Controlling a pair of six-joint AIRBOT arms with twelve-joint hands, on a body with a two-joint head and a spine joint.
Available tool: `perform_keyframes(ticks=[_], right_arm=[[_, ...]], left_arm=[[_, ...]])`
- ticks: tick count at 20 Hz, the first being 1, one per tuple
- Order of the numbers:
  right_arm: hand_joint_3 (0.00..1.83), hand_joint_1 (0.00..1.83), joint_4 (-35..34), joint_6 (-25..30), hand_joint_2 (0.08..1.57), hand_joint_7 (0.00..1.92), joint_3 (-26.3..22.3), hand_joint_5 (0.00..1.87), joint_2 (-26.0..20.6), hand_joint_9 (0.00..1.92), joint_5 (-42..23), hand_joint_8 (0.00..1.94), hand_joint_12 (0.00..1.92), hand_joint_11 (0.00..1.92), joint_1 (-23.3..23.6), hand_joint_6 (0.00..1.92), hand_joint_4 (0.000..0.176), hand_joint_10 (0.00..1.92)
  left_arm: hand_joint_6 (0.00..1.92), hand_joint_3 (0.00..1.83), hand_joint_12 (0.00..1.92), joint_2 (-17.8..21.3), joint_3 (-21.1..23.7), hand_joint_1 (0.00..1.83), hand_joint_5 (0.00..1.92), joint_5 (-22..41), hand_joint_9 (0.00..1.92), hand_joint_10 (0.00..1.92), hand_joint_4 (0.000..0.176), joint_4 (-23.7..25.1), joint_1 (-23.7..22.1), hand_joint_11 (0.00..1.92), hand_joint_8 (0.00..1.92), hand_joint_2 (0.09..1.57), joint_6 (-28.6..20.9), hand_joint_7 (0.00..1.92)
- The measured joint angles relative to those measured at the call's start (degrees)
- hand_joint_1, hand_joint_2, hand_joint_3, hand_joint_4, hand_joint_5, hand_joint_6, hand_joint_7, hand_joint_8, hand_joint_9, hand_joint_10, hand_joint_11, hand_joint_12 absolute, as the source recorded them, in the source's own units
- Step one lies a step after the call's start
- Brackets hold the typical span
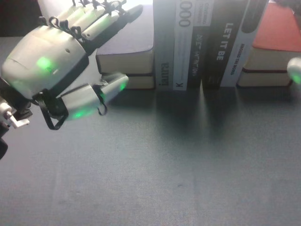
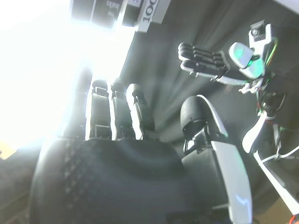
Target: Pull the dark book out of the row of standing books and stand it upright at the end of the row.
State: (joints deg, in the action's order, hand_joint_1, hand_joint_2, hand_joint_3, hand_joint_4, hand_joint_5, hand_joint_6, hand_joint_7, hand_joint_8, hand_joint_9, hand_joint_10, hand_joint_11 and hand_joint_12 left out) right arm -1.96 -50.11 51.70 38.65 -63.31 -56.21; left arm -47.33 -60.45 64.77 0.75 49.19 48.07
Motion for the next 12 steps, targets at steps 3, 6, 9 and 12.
perform_keyframes(ticks=[3,6,9,12], right_arm=[[0.17,0.23,0.26,-0.02,1.31,0.00,-0.22,0.00,-0.22,0.00,1.31,0.00,1.92,0.00,0.42,0.22,0.000,0.00],[0.11,0.10,0.48,-0.13,1.35,0.00,-0.24,0.00,-0.35,0.00,1.07,0.00,1.92,0.00,1.60,0.05,0.000,0.00],[0.07,0.43,0.96,-0.79,1.38,0.00,0.13,0.01,-0.33,0.00,1.11,0.00,1.92,0.00,3.91,0.01,0.000,0.00],[0.04,0.54,-0.96,-1.31,1.40,0.00,2.86,0.12,1.66,0.00,1.77,0.00,1.92,0.00,7.98,0.05,0.000,0.00]], left_arm=[[0.00,0.01,0.00,0.52,0.96,0.21,0.00,-1.81,0.00,0.00,0.040,3.02,-0.66,0.00,0.00,1.41,-0.09,0.00],[0.00,0.01,0.00,1.25,1.22,0.13,0.00,-2.21,0.00,0.00,0.029,3.72,-1.46,0.00,0.00,1.41,-0.07,0.00],[0.00,0.00,0.00,1.22,1.05,0.17,0.02,-3.02,0.00,0.00,0.024,3.34,-1.49,0.00,0.00,1.41,-0.07,0.00],[0.00,0.00,0.00,1.14,1.07,0.17,0.00,-3.28,0.00,0.00,0.022,3.34,-1.22,0.00,0.00,1.41,-0.07,0.00]])
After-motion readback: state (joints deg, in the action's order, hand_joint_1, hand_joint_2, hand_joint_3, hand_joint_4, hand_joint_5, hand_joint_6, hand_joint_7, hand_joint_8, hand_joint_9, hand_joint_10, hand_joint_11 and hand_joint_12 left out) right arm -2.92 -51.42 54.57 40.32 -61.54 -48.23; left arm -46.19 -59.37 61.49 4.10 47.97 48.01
